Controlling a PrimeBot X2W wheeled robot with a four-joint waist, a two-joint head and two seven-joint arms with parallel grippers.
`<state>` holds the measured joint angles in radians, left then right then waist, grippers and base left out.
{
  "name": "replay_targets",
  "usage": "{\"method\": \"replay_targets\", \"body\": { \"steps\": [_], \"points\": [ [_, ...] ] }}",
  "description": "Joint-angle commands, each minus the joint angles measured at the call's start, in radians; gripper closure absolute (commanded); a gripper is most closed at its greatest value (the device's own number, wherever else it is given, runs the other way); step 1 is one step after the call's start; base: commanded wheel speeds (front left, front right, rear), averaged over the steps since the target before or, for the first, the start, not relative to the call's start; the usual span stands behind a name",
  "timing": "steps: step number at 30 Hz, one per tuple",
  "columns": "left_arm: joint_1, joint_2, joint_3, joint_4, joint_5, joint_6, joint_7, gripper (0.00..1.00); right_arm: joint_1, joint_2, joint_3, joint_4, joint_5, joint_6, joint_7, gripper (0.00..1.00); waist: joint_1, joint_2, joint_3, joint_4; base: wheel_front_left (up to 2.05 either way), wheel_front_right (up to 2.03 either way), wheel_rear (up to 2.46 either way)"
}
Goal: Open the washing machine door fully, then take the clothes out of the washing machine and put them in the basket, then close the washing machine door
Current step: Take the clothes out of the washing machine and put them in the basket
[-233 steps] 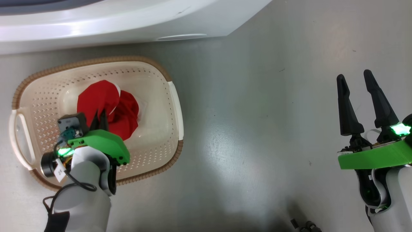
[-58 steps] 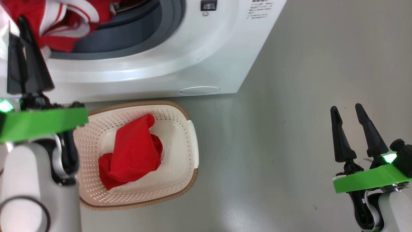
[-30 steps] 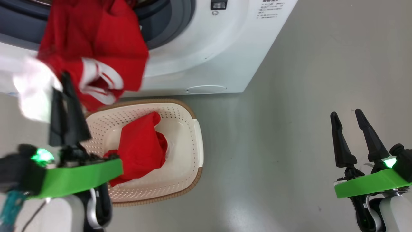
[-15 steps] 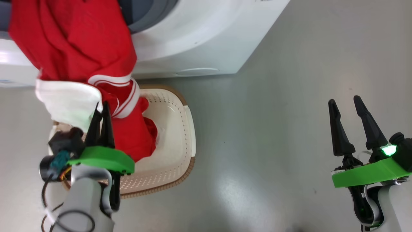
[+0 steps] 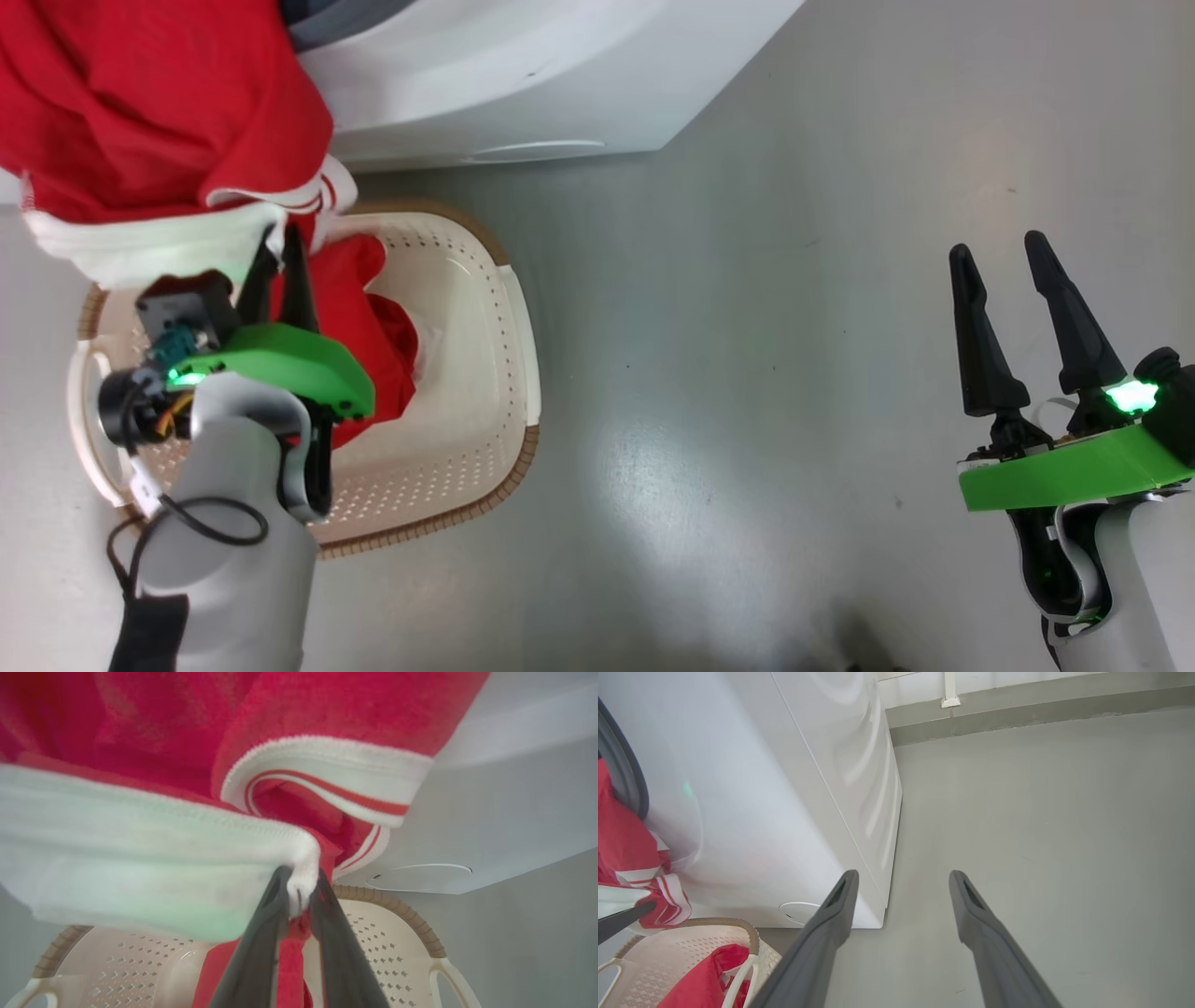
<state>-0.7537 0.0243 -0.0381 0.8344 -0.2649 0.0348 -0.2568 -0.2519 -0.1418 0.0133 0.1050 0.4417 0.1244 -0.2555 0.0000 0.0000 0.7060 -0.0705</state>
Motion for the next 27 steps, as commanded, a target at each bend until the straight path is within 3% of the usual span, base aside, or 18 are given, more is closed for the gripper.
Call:
{"method": "replay_targets", "body": {
  "steps": [1, 4, 5, 6, 7, 9, 18, 27],
  "points": [
    [0.004, 0.026, 0.035, -0.004, -0.003, 0.002, -0.005, 0.64, 0.006, -0.005, 0.021, -0.022, 0.016, 0.006, -0.006, 0.0, 0.0, 0.0, 0.013, -0.007, 0.0, 0.0, 0.0],
    [-0.004, 0.026, 0.044, -0.006, -0.002, 0.0, -0.005, 0.51, 0.002, -0.004, 0.019, -0.02, 0.016, 0.006, -0.006, 0.0, 0.0, 0.0, 0.013, -0.007, 0.0, 0.0, 0.0],
    [-0.003, 0.026, 0.045, -0.008, -0.003, -0.002, -0.005, 0.29, 0.002, -0.005, 0.018, -0.02, 0.016, 0.006, -0.006, 0.0, 0.0, 0.0, 0.012, -0.006, 0.0, 0.0, 0.0],
    [0.0, 0.026, 0.046, -0.014, -0.003, -0.004, -0.005, 0.17, 0.002, -0.005, 0.016, -0.019, 0.016, 0.006, -0.006, 0.0, 0.0, 0.0, 0.01, -0.005, 0.0, 0.0, 0.0],
    [0.004, 0.026, 0.048, -0.021, -0.005, -0.005, -0.005, 0.08, 0.002, -0.006, 0.015, -0.019, 0.016, 0.006, -0.006, 0.0, 0.0, 0.0, 0.009, -0.003, 0.0, 0.0, 0.0],
    [0.014, 0.026, 0.05, -0.036, -0.012, -0.006, -0.005, 0.0, 0.002, -0.007, 0.014, -0.019, 0.015, 0.006, -0.006, 0.0, 0.0, 0.0, 0.005, 0.003, 0.0, 0.0, 0.0],
    [0.09, 0.026, 0.036, -0.173, -0.035, -0.011, -0.005, 0.0, 0.01, -0.016, 0.01, -0.018, 0.011, 0.006, -0.006, 0.0, 0.0, 0.0, -0.026, 0.026, 0.0, 0.0, 0.0],
    [0.232, 0.026, 0.025, -0.407, -0.035, 0.0, -0.005, 0.0, 0.032, -0.032, 0.007, -0.02, 0.005, 0.006, -0.006, 0.0, 0.0, 0.0, -0.069, 0.057, 0.0, 0.0, 0.0]
  ]
}}
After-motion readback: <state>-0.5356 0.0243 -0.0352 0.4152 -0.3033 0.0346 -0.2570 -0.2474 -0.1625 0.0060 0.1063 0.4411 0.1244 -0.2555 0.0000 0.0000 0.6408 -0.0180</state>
